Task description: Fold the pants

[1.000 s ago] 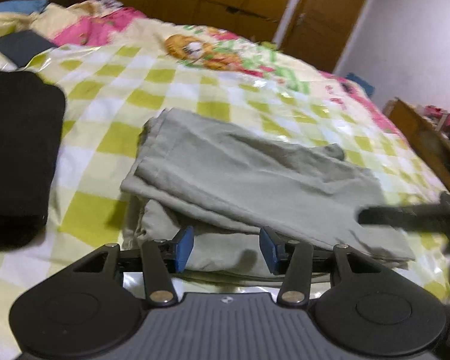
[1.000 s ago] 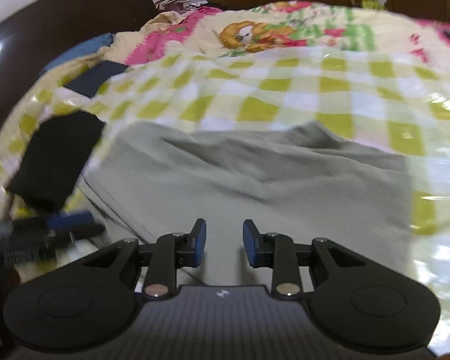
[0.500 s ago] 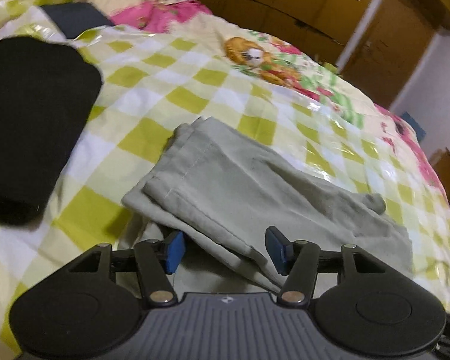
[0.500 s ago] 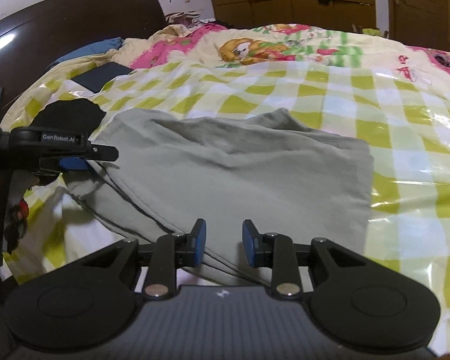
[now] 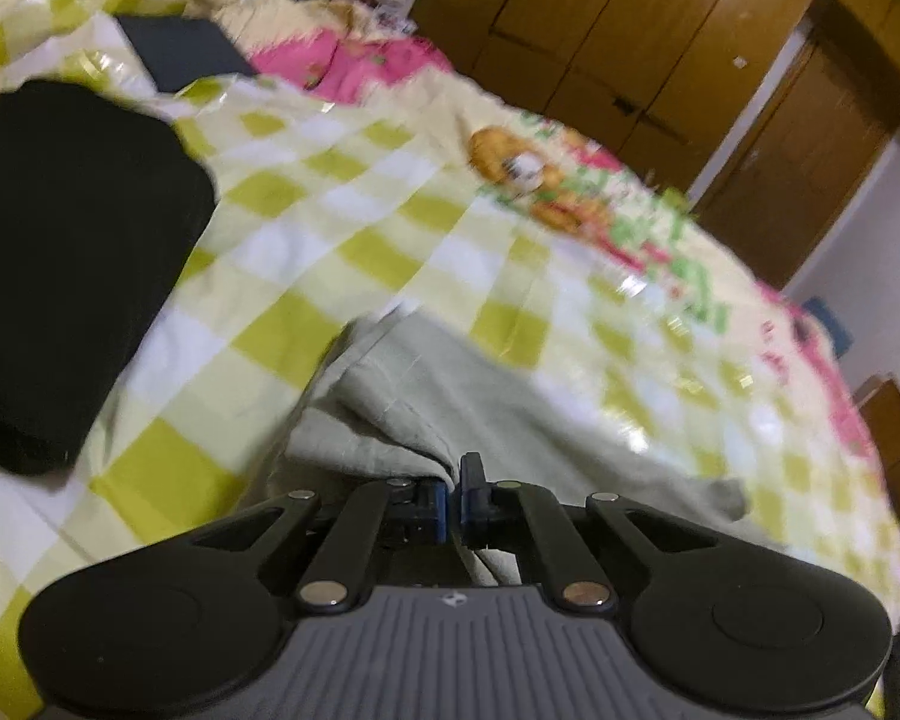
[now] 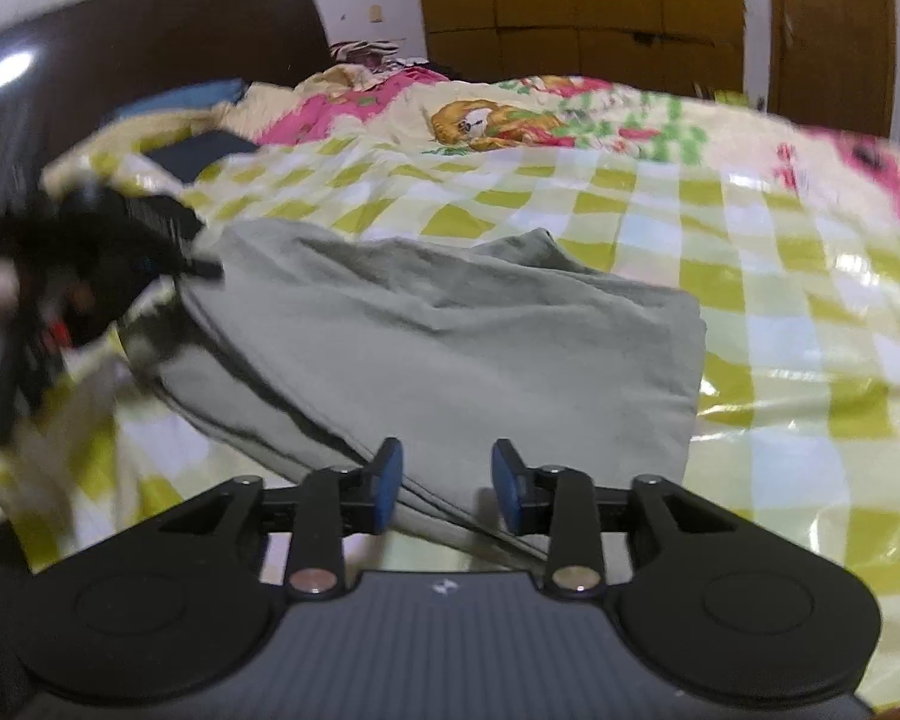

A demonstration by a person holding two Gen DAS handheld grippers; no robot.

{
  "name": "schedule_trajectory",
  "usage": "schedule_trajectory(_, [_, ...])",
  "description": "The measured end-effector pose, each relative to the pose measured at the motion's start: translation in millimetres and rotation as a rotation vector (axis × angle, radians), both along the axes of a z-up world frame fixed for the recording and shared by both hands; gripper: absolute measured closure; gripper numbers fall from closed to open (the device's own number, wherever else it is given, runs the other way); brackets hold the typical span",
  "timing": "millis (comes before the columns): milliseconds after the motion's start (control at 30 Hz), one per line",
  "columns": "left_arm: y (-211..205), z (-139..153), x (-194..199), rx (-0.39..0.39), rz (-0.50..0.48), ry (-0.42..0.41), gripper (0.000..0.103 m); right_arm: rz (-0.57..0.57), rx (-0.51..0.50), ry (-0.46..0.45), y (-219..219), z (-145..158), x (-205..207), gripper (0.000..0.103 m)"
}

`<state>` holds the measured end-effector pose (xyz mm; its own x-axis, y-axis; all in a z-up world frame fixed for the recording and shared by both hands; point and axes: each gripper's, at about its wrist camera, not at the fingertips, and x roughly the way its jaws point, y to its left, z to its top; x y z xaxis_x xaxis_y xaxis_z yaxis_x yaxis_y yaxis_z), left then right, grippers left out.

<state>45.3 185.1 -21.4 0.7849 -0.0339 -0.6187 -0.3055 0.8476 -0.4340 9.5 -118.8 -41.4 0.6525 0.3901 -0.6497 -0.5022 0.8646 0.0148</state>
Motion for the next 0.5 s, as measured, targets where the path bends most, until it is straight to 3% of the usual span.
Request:
schedule_trajectory(167, [-3, 24, -3, -0.013, -0.028, -0.070, 0.084, -0.001, -0.146, -0.051, 10, -14, -3, 0.064])
schedule_trajectory(267, [-5, 25, -3, -0.005, -0.036, -0.070, 0.084, 0.018, -0.197, -0.084, 15, -19, -5, 0.063])
schedule_trajectory(500, [-5, -1, -1, -0.006, -0.052, 0.007, 0.084, 0.094, -0.141, -0.077, 38, -16, -8, 0.059])
